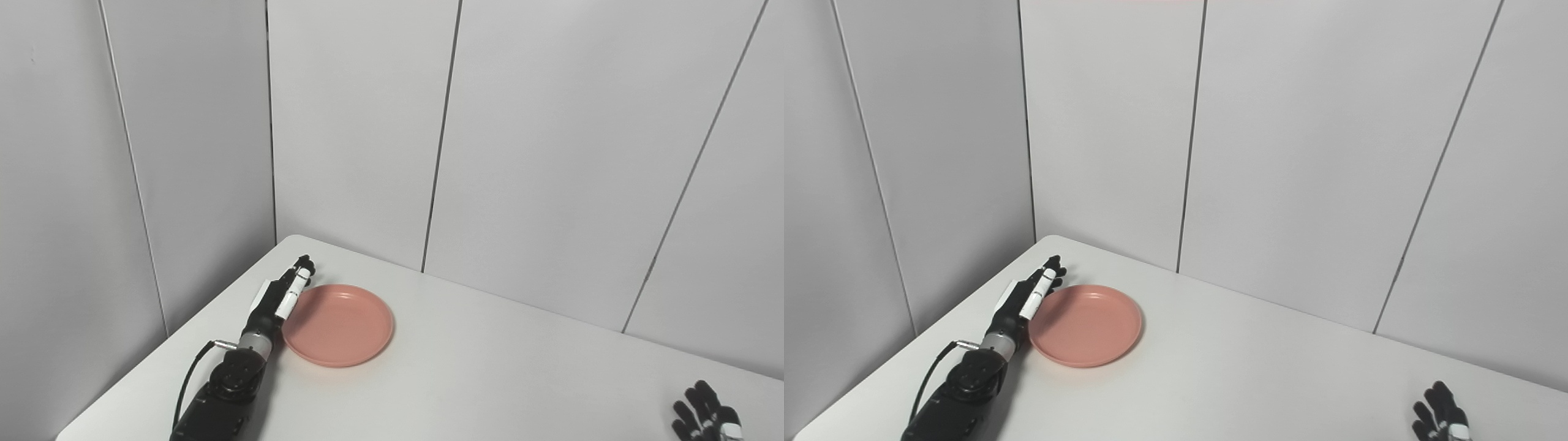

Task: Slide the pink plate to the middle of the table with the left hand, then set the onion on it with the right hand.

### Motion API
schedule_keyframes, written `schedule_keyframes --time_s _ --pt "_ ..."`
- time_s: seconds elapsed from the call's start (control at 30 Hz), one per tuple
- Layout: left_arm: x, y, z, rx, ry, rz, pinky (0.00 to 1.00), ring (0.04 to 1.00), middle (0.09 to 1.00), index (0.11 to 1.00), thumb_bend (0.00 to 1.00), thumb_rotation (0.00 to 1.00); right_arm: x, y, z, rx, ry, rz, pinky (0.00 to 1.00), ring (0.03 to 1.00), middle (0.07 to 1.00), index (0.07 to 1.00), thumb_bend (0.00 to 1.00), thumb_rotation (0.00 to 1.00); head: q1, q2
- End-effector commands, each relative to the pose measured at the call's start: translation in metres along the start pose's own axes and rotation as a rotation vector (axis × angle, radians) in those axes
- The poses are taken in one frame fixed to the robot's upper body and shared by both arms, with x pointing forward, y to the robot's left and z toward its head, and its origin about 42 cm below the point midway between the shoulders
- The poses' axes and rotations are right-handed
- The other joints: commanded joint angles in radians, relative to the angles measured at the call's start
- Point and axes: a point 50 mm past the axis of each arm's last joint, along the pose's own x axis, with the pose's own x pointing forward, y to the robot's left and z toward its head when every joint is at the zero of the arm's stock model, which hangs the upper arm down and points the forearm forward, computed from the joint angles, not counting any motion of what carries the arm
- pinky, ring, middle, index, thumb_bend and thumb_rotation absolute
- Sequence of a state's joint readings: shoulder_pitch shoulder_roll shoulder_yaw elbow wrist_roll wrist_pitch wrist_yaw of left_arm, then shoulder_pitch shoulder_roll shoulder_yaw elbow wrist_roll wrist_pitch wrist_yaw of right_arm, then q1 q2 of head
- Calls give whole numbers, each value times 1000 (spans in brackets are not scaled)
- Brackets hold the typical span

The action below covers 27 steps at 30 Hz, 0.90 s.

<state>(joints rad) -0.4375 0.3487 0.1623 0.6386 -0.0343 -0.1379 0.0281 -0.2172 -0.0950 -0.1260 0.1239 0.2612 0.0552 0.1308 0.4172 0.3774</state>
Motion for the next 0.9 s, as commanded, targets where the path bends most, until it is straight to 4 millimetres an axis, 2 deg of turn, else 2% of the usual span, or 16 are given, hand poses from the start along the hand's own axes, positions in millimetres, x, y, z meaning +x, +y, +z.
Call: schedule_keyframes --time_s 0.0,0.33,0.47,0.67,0.87 --pt "12 -2 28 -16 -103 -9 922 896 883 889 500 1000 11 7 21 -2 -66 21 1000 971 967 962 426 898 -1 1" --pt "6 -16 27 -75 -78 -55 932 902 902 907 487 1000 12 8 22 -3 -73 13 983 957 954 946 422 876 -3 5" --pt "2 -21 28 -135 -55 -72 934 905 904 908 521 1000 12 10 23 -2 -75 11 978 953 950 940 416 868 -6 5" --pt "-2 -36 27 -234 -40 -116 939 913 907 909 521 1000 10 11 25 -5 -79 14 982 955 951 944 416 882 -14 15" --pt "-5 -53 21 -237 -20 -162 911 890 884 890 543 1000 9 13 27 -10 -84 8 972 949 945 937 418 879 -18 21"
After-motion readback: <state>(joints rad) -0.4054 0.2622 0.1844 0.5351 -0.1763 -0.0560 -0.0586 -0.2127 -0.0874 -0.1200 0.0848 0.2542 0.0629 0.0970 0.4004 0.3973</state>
